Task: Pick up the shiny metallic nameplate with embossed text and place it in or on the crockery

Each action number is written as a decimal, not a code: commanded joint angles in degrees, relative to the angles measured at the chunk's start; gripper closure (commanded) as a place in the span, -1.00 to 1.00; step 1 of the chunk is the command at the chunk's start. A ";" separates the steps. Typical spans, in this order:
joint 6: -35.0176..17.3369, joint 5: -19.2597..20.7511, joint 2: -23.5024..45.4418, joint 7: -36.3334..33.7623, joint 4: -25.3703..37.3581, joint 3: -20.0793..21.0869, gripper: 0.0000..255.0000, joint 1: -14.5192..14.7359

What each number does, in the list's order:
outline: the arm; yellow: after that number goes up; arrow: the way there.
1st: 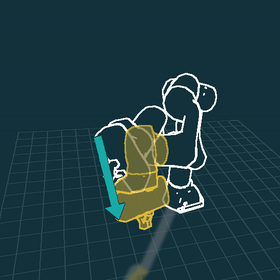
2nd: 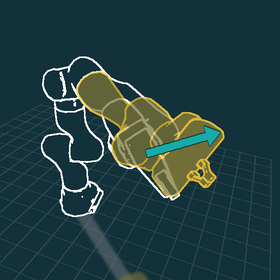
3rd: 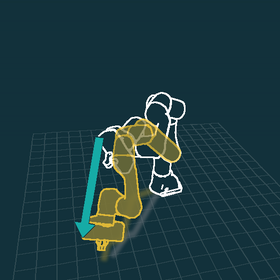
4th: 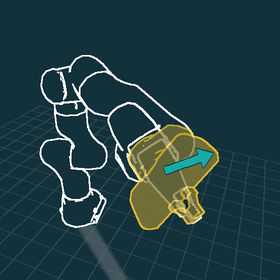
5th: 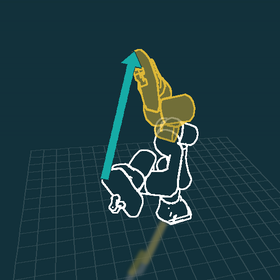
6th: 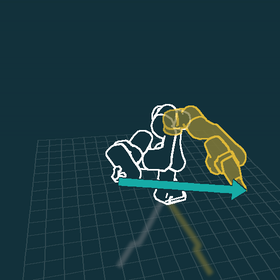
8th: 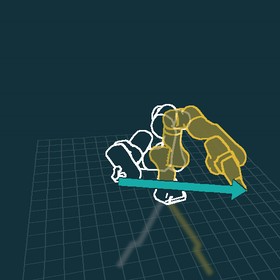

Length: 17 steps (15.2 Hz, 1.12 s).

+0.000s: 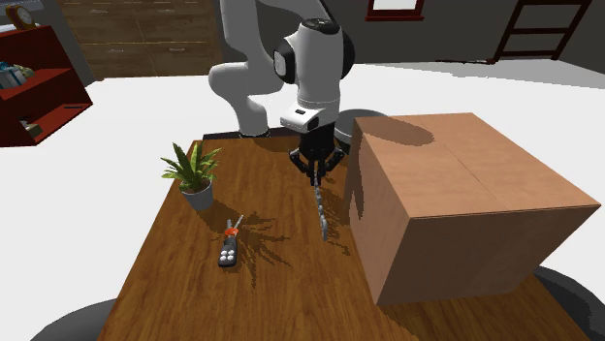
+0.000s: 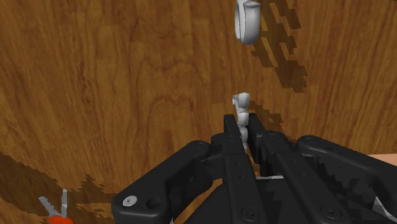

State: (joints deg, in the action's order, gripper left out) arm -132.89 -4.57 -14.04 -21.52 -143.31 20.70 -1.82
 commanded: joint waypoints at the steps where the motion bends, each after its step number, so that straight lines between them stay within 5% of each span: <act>1: 0.85 -0.15 -0.51 0.14 0.36 -0.11 1.00 0.05; 17: 14.31 -1.17 -6.38 1.48 8.10 -1.72 1.00 0.34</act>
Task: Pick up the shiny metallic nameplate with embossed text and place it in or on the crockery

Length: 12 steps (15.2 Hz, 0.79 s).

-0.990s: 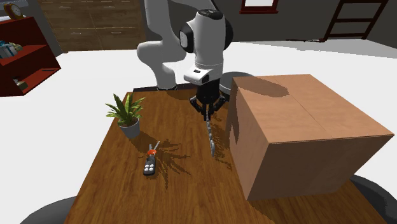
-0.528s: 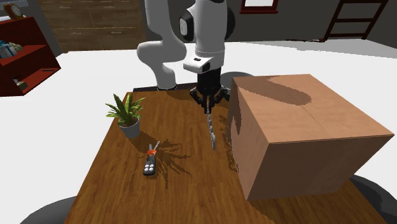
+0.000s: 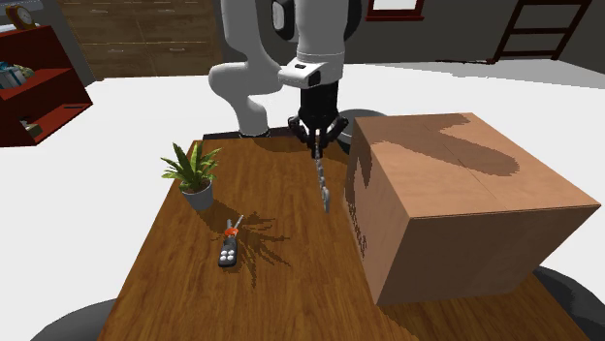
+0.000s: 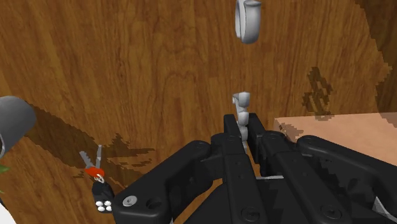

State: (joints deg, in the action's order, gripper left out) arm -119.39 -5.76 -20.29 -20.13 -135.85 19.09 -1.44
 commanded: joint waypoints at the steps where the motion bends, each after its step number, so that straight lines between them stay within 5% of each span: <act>1: 1.62 0.02 -0.36 0.13 1.23 -0.20 1.00 -0.04; 12: 10.34 0.13 -2.00 0.43 8.34 -1.08 1.00 -0.19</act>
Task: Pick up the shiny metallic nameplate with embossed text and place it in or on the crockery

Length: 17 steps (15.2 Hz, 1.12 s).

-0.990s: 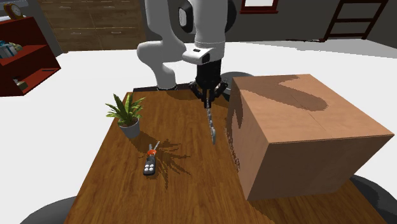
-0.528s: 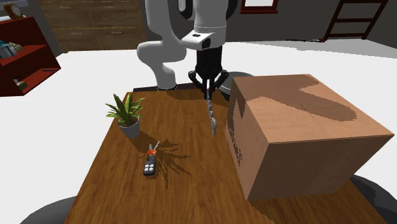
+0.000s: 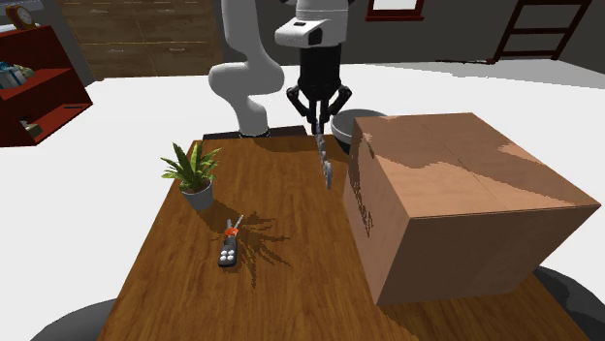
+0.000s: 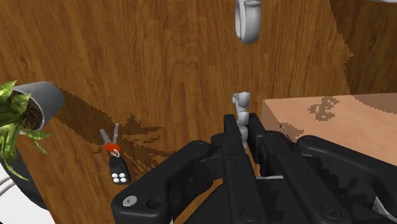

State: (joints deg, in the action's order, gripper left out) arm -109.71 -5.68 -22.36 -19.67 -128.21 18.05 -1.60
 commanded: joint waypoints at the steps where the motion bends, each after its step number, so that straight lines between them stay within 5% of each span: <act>1: 1.44 0.08 0.00 -0.01 1.41 -0.10 1.00 -0.05; 17: 8.00 -8.05 -11.44 -15.78 -1.72 10.94 1.00 8.44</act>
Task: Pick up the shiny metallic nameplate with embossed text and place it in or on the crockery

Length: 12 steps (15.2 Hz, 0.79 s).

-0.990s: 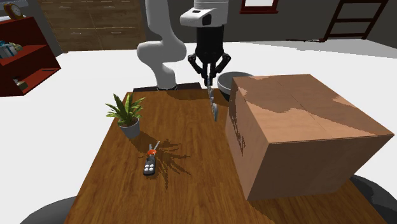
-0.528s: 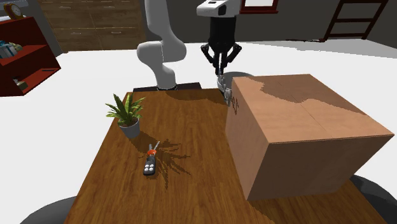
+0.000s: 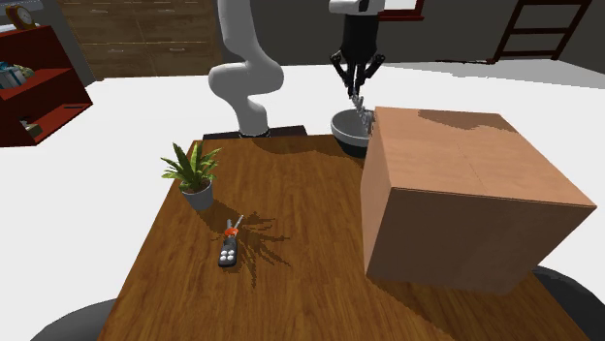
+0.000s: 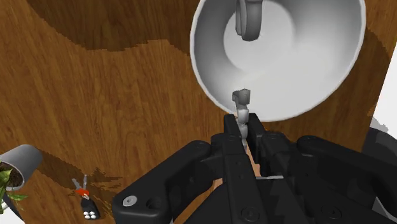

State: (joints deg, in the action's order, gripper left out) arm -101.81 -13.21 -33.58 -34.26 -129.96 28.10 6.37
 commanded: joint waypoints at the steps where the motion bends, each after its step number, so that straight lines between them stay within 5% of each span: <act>1: 0.47 -1.11 -0.60 -2.46 0.20 1.84 1.00 1.00; 6: 2.00 -3.61 -1.56 -8.51 1.81 6.45 1.00 3.17; 12: -2.48 -4.48 -1.60 -8.38 -2.67 7.63 1.00 3.53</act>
State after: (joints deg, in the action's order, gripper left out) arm -103.44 -17.46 -35.10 -42.59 -131.74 35.45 9.77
